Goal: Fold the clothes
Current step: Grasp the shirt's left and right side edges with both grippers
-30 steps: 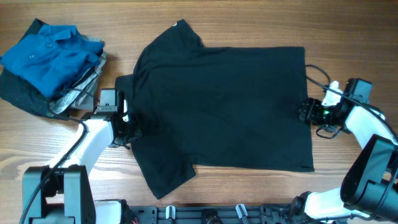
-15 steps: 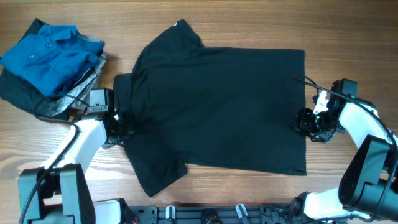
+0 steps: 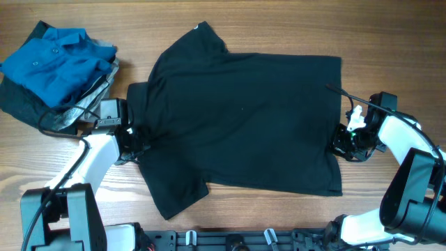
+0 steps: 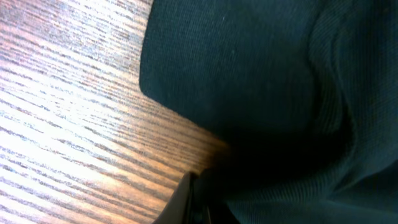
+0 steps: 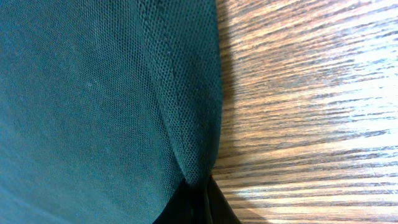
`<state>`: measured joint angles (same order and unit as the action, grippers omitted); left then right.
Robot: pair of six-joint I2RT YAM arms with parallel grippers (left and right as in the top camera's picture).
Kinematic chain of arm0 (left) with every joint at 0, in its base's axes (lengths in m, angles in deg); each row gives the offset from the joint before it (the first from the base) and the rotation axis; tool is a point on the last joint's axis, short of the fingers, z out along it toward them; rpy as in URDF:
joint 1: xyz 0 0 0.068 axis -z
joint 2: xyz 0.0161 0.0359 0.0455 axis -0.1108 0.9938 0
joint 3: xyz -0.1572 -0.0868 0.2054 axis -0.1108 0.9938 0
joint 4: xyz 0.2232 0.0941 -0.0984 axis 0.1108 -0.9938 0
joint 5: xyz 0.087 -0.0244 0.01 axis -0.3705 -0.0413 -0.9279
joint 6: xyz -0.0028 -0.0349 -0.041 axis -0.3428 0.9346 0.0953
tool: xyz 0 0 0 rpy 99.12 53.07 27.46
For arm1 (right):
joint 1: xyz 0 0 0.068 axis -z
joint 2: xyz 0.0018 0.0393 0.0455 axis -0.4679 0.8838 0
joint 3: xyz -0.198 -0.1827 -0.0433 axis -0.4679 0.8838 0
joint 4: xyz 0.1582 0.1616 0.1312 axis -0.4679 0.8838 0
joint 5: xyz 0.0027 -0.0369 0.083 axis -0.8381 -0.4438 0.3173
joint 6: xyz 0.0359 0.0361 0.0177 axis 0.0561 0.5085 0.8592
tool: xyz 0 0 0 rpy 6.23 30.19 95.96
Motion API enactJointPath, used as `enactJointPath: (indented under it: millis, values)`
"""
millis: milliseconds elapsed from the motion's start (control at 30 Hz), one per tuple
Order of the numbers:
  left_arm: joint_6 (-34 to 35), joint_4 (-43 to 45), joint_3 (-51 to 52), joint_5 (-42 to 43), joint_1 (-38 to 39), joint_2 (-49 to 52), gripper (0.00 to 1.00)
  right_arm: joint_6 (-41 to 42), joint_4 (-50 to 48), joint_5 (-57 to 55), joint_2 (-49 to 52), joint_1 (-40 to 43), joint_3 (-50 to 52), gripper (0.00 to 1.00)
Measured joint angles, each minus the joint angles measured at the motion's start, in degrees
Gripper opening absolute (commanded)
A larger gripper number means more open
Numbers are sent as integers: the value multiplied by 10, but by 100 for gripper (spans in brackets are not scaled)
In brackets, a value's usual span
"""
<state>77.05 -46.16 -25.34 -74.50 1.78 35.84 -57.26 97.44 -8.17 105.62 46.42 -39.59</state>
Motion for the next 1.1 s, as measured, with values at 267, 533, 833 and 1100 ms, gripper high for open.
enactJointPath:
  millis: [267, 533, 833, 1100]
  values:
    - [0, 32, 0, 2, 0, 0, 4, 24, -1, 0, 4, 18, -8, 4]
    - [-4, 27, 0, 31, 0, 0, 53, 14, -3, 11, 5, 18, -8, 4]
    - [-10, -79, -7, 41, 0, -3, 74, 13, -3, 13, 7, 18, -8, 4]
    - [-22, 34, -3, 35, 0, -2, 49, 13, -11, 16, 7, 18, -8, 4]
